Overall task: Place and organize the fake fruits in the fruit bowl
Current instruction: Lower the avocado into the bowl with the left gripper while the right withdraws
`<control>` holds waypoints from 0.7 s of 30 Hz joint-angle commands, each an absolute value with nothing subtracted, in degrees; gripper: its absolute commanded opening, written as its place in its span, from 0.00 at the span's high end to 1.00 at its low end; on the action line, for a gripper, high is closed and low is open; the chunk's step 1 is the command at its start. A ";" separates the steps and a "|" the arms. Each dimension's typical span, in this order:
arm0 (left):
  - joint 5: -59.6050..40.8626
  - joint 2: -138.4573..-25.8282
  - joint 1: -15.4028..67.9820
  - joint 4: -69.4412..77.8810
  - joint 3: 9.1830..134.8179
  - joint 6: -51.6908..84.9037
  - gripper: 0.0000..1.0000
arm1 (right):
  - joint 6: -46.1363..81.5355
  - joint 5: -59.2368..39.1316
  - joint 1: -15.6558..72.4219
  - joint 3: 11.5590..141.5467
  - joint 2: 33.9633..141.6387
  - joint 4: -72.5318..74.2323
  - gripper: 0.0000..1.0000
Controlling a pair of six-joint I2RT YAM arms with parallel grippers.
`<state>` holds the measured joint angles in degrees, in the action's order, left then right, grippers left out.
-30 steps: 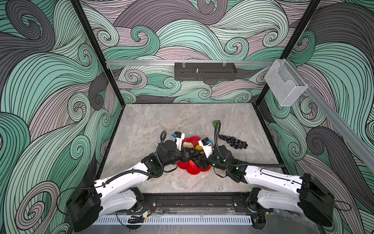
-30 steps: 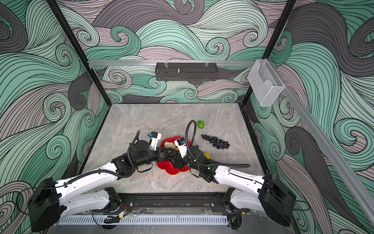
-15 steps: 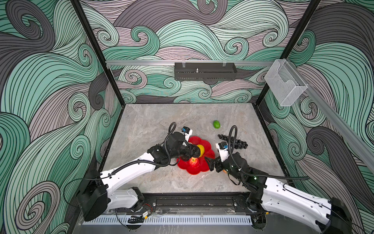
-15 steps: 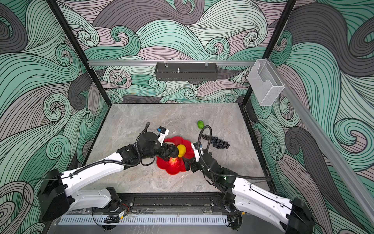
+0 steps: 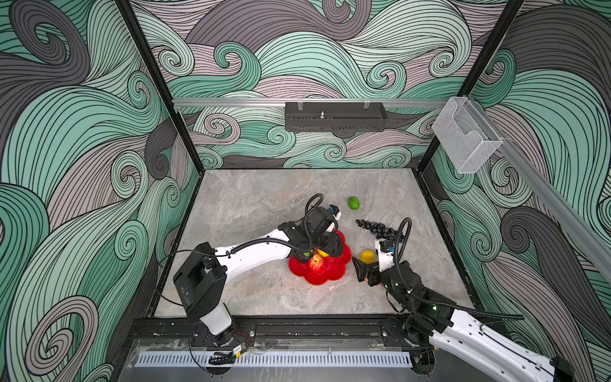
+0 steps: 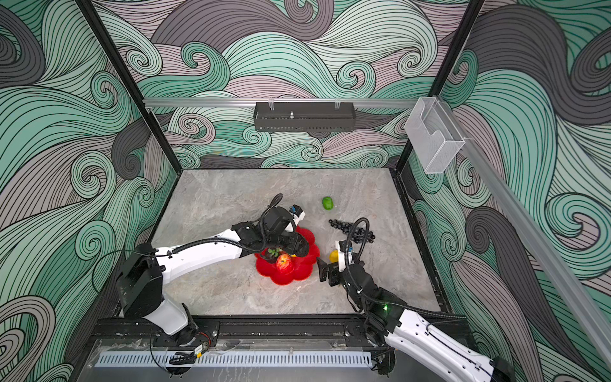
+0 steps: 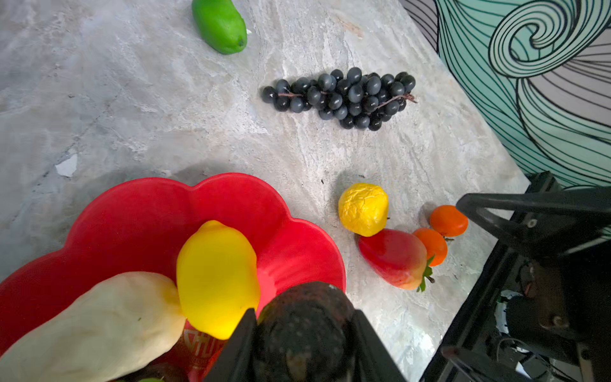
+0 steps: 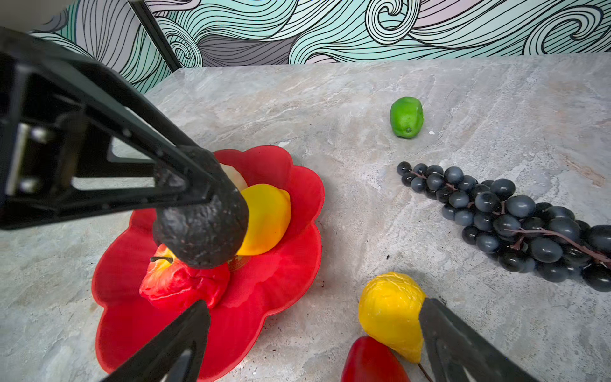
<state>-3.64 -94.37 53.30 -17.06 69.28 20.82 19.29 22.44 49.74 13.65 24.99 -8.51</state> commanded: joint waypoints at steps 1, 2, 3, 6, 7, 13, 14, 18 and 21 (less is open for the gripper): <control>-2.41 -97.14 55.39 -19.77 73.37 18.75 0.68 | 19.51 23.92 49.47 13.11 23.73 -8.96 0.01; -1.83 -98.00 55.80 -20.41 74.07 18.30 0.68 | 19.51 24.08 49.48 13.01 23.19 -9.10 0.01; -1.15 -98.73 56.11 -21.13 74.71 17.86 0.68 | 19.60 24.17 49.43 12.89 22.52 -9.29 0.01; 0.14 -100.39 56.47 -22.40 75.63 17.10 0.68 | 19.78 24.68 49.39 12.49 20.63 -10.06 0.01; 0.53 -100.74 56.51 -22.58 75.72 16.87 0.68 | 19.81 24.78 49.40 12.36 20.09 -10.19 0.01; 4.38 -103.28 57.21 -23.73 76.03 14.88 0.68 | 19.86 25.22 49.39 11.70 17.67 -10.74 0.01; 4.81 -103.68 57.22 -23.90 76.03 14.80 0.68 | 19.86 25.22 49.35 11.69 17.75 -10.72 0.01; 5.50 -105.09 57.42 -23.29 76.02 14.95 0.68 | 19.86 25.14 49.43 11.78 18.26 -10.48 0.01; 7.11 -105.97 57.91 -22.81 75.94 14.18 0.68 | 19.86 25.05 49.39 11.94 18.63 -10.37 0.01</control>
<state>4.49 -104.95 57.17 -22.31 74.06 15.62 19.57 24.03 49.54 12.14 18.39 -10.50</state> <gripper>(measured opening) 0.409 0.992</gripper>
